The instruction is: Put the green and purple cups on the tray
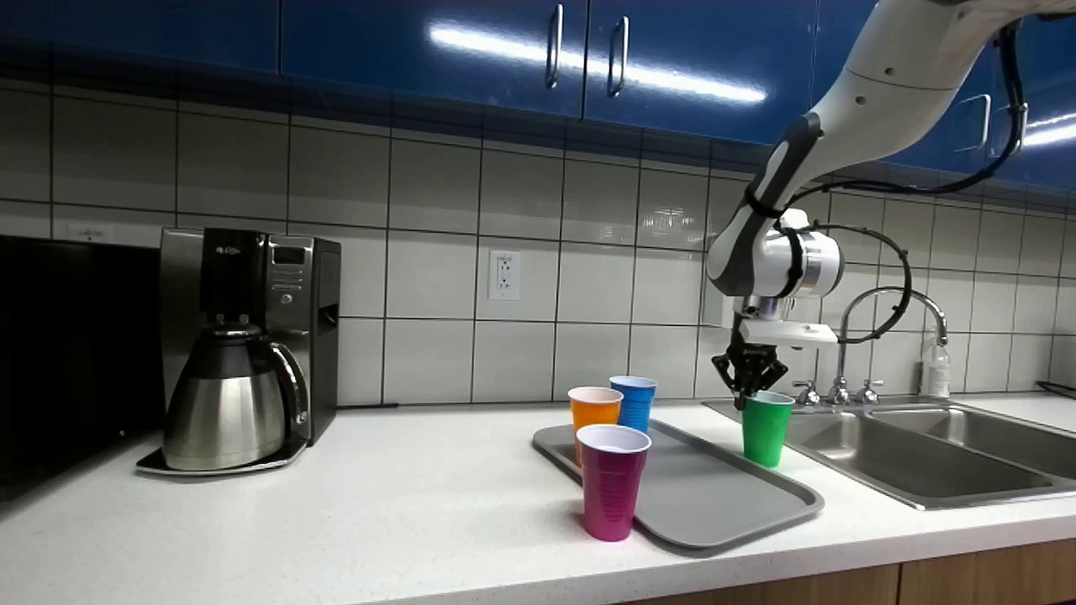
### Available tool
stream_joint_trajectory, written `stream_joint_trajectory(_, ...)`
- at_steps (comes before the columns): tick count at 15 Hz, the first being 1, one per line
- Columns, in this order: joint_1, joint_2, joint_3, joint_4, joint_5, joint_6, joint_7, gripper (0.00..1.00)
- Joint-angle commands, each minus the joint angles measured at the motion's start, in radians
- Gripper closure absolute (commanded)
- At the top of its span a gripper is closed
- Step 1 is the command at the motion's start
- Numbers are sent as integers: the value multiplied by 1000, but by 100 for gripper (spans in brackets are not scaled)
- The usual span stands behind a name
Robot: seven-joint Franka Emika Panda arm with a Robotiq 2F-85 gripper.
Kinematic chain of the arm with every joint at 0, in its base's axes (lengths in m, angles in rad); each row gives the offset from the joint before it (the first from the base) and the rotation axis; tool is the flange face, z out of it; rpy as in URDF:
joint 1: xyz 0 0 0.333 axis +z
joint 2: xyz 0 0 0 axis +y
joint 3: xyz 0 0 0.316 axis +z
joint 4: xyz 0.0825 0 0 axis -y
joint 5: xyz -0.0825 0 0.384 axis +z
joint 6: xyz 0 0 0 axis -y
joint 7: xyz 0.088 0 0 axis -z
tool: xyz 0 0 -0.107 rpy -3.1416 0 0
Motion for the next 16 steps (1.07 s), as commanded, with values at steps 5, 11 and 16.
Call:
stream_joint_trajectory(5, -35, -63, 29, -9, -66, -16, -30, 99)
stream_joint_trajectory(11, -44, -157, 53, -66, -65, -17, -119, 99)
stream_joint_trajectory(16, -44, -247, 69, -154, -54, -16, -211, 99)
